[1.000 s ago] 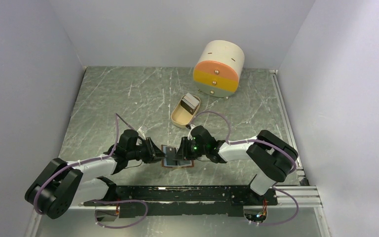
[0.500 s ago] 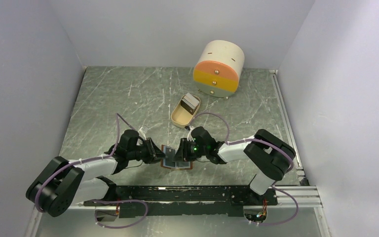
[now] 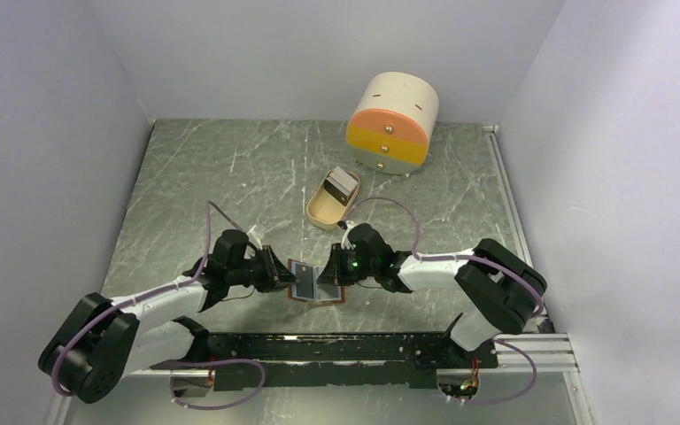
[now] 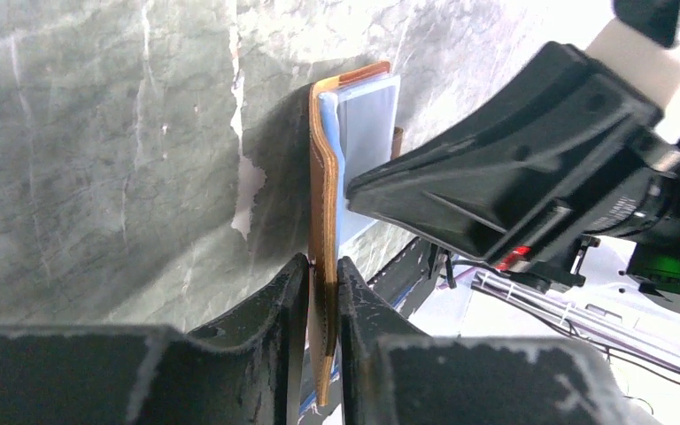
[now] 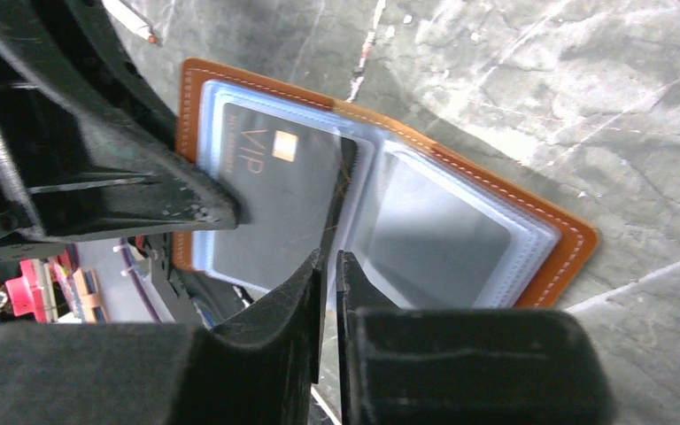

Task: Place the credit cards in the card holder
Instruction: Insert the credit card into the card holder.

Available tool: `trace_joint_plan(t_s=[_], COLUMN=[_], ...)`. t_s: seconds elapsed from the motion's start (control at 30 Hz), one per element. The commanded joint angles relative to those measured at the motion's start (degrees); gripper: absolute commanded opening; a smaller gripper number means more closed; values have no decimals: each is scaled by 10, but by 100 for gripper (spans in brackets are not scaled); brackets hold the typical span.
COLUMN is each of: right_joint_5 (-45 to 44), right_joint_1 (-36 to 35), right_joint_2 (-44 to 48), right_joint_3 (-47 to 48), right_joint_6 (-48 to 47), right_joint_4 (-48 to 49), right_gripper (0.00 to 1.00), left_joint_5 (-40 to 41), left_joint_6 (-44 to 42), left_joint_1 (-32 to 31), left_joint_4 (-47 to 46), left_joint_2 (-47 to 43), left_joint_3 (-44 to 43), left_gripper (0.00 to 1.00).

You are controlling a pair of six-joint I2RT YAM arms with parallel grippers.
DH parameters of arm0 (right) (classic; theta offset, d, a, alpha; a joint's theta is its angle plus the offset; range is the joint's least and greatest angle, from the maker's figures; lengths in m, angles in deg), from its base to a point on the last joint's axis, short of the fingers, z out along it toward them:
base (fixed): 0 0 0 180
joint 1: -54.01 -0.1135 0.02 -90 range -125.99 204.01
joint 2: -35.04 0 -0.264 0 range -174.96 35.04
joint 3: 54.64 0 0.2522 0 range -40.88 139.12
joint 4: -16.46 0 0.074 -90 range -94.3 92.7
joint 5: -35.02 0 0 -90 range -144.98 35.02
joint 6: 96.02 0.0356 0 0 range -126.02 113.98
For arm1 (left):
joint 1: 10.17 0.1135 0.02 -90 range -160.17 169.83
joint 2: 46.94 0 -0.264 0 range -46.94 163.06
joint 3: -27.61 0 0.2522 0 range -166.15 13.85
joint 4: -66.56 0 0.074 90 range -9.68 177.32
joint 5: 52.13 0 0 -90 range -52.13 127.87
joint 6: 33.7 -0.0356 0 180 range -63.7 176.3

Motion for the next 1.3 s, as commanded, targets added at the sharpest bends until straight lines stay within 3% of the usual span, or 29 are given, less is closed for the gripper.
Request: trace_joint_plan(t_s=[0.0, 0.1, 0.33, 0.57, 1.27], right_joint_5=[-3, -2, 3, 4, 6], right_joint_1=[2, 3, 2, 2, 1], right_joint_2=[-34, -46, -53, -55, -57], right_joint_3=[8, 6, -4, -6, -8], right_joint_6=[-12, -9, -3, -2, 2], right_joint_4=[10, 23, 40, 43, 48], right_gripper=[9, 9, 9, 9, 9], left_joint_5=[-5, -12, -20, -37, -46], left_joint_6=[-19, -12, -12, -2, 7], left_joint_1=[-3, -3, -3, -4, -5], left_joint_4=[22, 8, -15, -56, -99], left_joint_2=[-20, -30, -9, -11, -26], left_joint_3=[-29, -24, -22, -14, 6], left_gripper=[23, 25, 10, 23, 26])
